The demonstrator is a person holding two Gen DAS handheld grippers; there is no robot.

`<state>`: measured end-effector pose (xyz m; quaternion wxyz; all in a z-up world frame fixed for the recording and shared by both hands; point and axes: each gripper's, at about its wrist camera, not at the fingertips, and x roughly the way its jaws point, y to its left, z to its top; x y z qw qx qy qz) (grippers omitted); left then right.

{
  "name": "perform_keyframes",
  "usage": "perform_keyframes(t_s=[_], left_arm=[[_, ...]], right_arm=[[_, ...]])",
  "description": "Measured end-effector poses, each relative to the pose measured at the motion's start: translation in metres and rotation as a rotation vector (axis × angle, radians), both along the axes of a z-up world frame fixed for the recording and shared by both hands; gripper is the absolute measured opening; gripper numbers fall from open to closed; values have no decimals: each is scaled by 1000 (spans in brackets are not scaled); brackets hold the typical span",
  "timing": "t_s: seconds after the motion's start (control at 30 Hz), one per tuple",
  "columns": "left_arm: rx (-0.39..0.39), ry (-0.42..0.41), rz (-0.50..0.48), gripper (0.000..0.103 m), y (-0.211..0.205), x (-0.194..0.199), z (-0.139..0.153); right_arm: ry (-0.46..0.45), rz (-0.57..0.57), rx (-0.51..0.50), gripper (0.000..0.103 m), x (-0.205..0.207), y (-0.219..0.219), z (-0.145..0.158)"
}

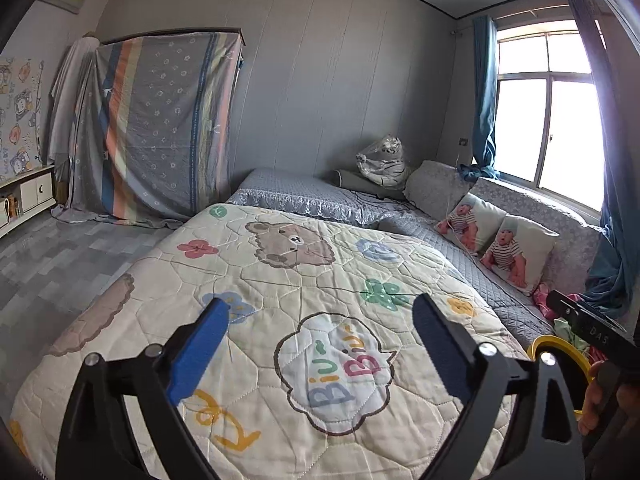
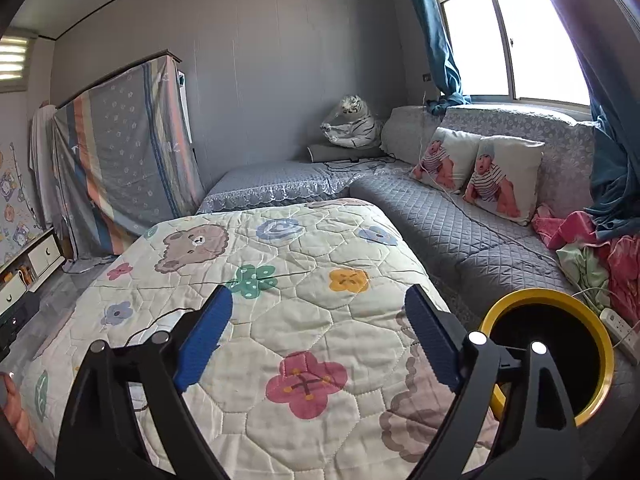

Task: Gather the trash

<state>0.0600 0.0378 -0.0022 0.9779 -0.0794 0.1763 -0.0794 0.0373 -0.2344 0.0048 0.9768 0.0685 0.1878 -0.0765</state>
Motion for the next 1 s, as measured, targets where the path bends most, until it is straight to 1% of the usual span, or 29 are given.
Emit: perform_keyframes(t_s=[0.03,0.13,0.17,0.23,0.4,0.6,1.0], left_arm=[[10,-22,8,95,-2,-5,2],[37,-81,22,95,-8,-17,8],[49,-87,29,95,-10,-19,10],[53,-84,27,95,-13,-20,11],[32,-67,16,95,-11,-22,8],[32,-76,20,95,-11,-24,8],[32,-72,20,95,-12,-21,11]], right_arm=[[-10,-5,-1,90,-2,-1,-1],[-34,-18,-11,95,-7,4,-1],[-40,-20,-15,95,-9,5,-1],[-50,-39,-28,95,-12,6,-2],[-91,-93,-62,95,-20,7,0],[-71,-81,-42,95,-19,6,-2],[-53,-63,-42,95,-16,11,-5]])
